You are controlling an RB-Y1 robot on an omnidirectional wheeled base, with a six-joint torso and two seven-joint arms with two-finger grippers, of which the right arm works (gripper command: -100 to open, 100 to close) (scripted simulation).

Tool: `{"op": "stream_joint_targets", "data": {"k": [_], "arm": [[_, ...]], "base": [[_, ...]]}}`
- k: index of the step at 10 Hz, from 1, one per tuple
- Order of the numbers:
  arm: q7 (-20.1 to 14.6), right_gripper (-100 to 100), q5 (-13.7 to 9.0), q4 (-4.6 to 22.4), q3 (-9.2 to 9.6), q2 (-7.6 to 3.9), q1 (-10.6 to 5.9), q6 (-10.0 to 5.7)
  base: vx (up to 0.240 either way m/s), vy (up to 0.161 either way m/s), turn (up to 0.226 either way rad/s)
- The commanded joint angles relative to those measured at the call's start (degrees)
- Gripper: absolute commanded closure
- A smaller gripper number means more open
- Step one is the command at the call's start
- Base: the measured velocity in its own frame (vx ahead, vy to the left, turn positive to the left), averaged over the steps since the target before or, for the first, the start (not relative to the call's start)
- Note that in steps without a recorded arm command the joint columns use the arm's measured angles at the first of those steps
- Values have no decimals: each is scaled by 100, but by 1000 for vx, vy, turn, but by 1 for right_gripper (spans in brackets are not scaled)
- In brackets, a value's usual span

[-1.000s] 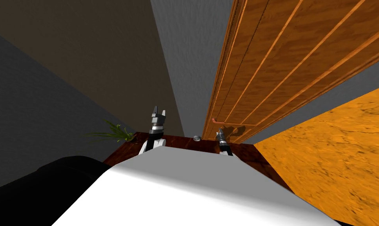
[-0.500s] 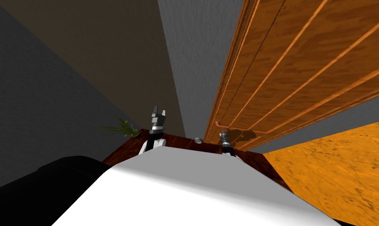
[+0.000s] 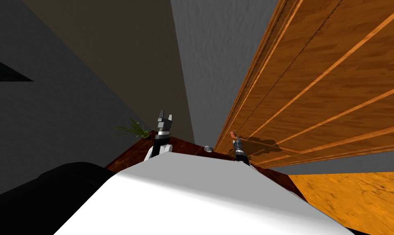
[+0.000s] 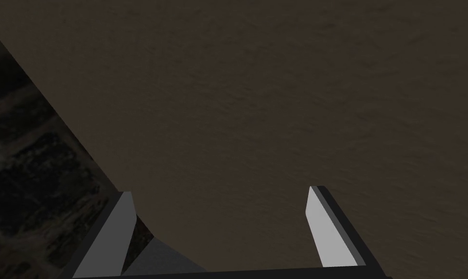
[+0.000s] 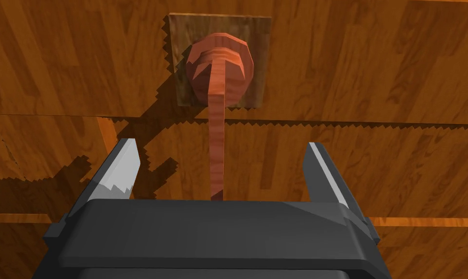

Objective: Pull the door open

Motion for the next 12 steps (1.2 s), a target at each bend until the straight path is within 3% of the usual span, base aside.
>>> {"op": "stream_joint_targets", "data": {"k": [1, 2, 5, 6, 11, 12], "arm": [[-62, -100, 17, 153, -210, -35, 3, -88], [-90, -100, 24, 221, -300, -53, 3, -124], [-82, -100, 23, 173, -297, -54, 24, -94], [-82, 100, 23, 173, -297, -54, 24, -94], [-82, 100, 23, 173, -297, -54, 24, -94], [-165, 100, 70, 163, -219, -101, 57, -113]], "base": [[130, -30, 227], [126, -32, 211], [40, -16, 9], [0, 0, 0], [-1, 0, 0], [-119, 2, 73]]}}
